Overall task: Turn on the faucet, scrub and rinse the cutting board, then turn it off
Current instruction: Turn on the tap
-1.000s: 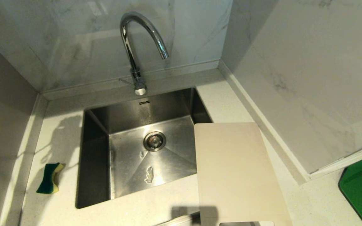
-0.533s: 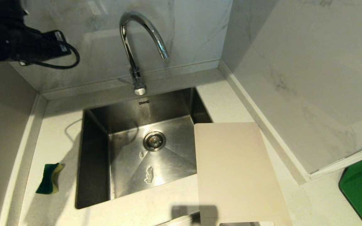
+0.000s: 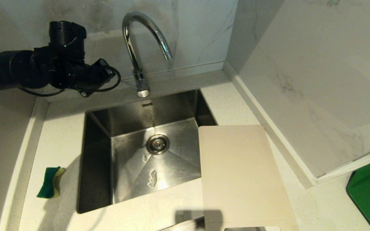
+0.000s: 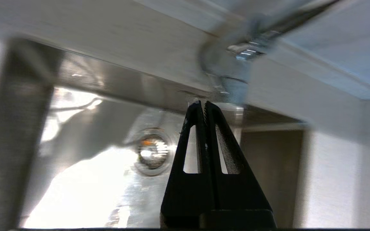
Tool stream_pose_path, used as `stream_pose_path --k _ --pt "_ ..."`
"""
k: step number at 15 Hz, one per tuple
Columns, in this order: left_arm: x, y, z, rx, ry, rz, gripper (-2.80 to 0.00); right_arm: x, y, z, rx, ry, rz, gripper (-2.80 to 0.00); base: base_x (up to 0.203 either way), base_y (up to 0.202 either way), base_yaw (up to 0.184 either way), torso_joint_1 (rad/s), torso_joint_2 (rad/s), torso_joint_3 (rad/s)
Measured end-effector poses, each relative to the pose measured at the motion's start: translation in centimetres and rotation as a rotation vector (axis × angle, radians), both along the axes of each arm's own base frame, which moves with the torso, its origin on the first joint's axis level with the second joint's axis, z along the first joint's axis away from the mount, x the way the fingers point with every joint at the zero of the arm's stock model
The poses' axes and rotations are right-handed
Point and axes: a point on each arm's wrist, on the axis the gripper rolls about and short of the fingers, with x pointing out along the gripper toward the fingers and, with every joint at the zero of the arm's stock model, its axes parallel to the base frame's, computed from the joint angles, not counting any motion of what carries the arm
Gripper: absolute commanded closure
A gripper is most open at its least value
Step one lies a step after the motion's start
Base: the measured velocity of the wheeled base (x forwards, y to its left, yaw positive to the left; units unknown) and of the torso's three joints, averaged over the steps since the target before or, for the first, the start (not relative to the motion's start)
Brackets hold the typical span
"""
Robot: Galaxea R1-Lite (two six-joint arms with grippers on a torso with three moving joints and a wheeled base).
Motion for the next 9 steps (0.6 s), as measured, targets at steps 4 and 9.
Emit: stream_pose_path --k 4,9 --pt "0.6 -1.2 -0.7 -0.032 -0.013 -0.002 -2.80 0.0 0.0 0.0 0.000 0.000 0.001 0.00 0.000 0.000 0.000 0.000 0.00 0.000" --pt "1.8 -2.0 -1.1 -0.256 -0.107 0.086 -2.80 0.0 0.0 0.0 0.000 0.000 0.001 0.00 0.000 0.000 0.000 0.000 0.00 0.000"
